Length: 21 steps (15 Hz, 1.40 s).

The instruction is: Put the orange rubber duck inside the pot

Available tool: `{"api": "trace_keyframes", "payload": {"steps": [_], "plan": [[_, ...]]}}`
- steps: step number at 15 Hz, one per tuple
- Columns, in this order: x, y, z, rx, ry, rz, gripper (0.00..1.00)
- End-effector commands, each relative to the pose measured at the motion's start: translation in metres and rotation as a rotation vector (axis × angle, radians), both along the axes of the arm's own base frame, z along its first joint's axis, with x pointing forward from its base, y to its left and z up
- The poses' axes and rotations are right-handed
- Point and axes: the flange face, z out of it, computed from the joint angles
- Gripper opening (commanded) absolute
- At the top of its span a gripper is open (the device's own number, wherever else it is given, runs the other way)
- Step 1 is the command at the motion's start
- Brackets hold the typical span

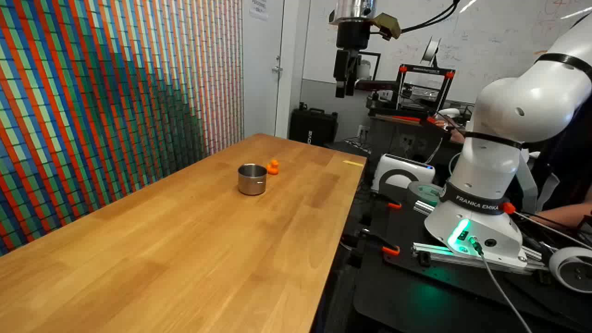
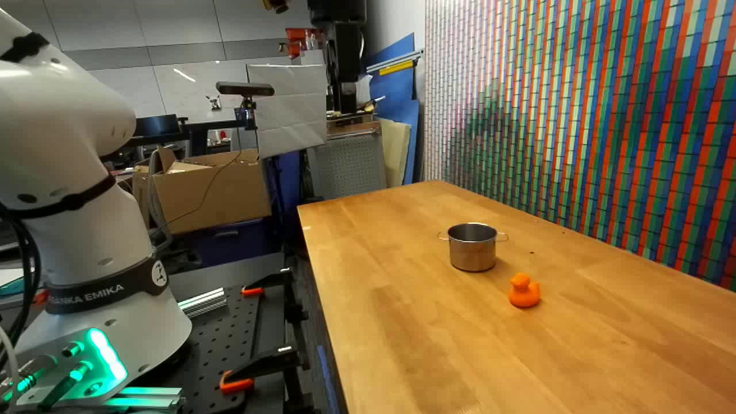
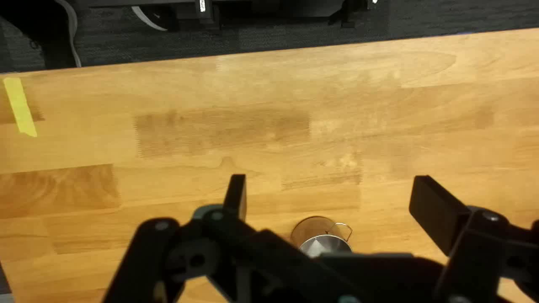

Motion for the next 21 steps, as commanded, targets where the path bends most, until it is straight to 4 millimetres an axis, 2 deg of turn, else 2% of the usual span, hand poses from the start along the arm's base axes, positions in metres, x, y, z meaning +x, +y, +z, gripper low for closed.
{"api": "trace_keyframes", "payload": {"steps": [1,11,14,17,21], "plan": [[0.000,0.000,0.001,0.000,0.000,0.000,1.00],[0.001,0.002,0.003,-0.002,-0.021,0.011,1.00],[0.024,-0.002,-0.010,-0.016,-0.033,-0.001,1.00],[0.057,-0.009,-0.032,-0.046,-0.083,-0.017,1.00],[0.103,-0.026,-0.077,-0.081,-0.127,-0.065,1.00]]}}
